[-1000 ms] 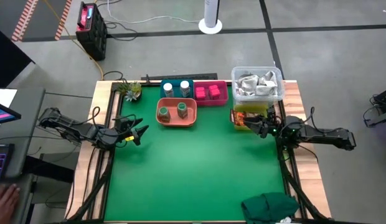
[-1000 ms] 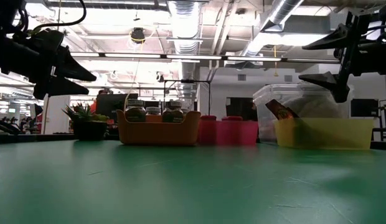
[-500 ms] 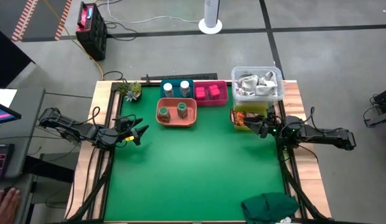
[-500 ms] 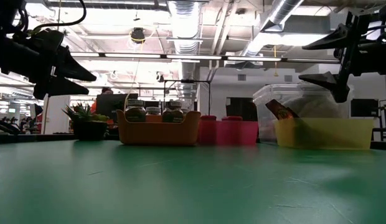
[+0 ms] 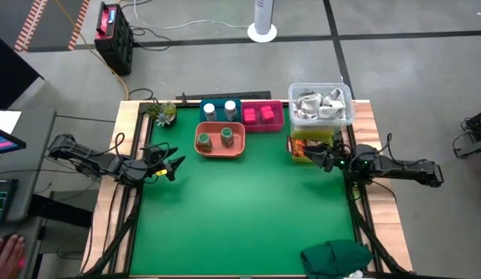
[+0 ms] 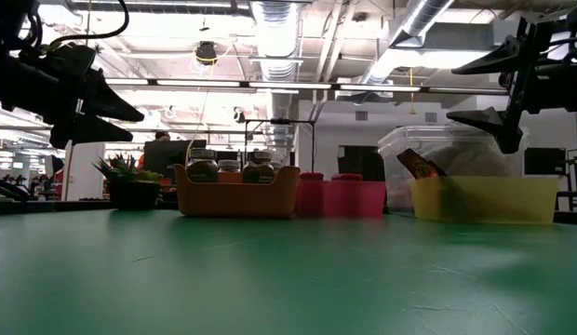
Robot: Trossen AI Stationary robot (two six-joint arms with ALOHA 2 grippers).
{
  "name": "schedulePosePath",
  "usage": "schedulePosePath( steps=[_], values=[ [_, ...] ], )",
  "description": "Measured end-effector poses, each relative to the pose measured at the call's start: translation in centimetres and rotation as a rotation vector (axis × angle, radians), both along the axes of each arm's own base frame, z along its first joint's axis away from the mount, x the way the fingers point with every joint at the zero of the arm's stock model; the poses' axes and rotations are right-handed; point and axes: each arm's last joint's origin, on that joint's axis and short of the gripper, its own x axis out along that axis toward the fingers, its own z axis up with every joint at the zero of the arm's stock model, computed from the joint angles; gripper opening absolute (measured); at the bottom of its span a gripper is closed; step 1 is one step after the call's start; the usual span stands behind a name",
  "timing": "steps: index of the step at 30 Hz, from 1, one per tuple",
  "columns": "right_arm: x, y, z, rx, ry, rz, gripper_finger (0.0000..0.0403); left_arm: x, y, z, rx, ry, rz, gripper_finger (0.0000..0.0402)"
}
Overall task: Sort spices by type
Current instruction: Return to Home Position
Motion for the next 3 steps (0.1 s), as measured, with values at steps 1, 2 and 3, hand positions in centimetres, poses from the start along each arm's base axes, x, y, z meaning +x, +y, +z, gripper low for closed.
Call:
schedulePosePath(
  steps=[1, 2, 3],
  values=[
    [0.00, 0.00, 0.00, 0.000, 0.000, 0.000, 0.0345, 0.00, 0.00, 0.00, 0.000, 0.000, 0.000, 0.0270],
    [0.00, 0.00, 0.00, 0.000, 0.000, 0.000, 0.0345, 0.00, 0.00, 0.00, 0.000, 0.000, 0.000, 0.0270],
    [0.00, 0.00, 0.00, 0.000, 0.000, 0.000, 0.0345, 0.00, 0.00, 0.00, 0.000, 0.000, 0.000, 0.0270]
  ],
)
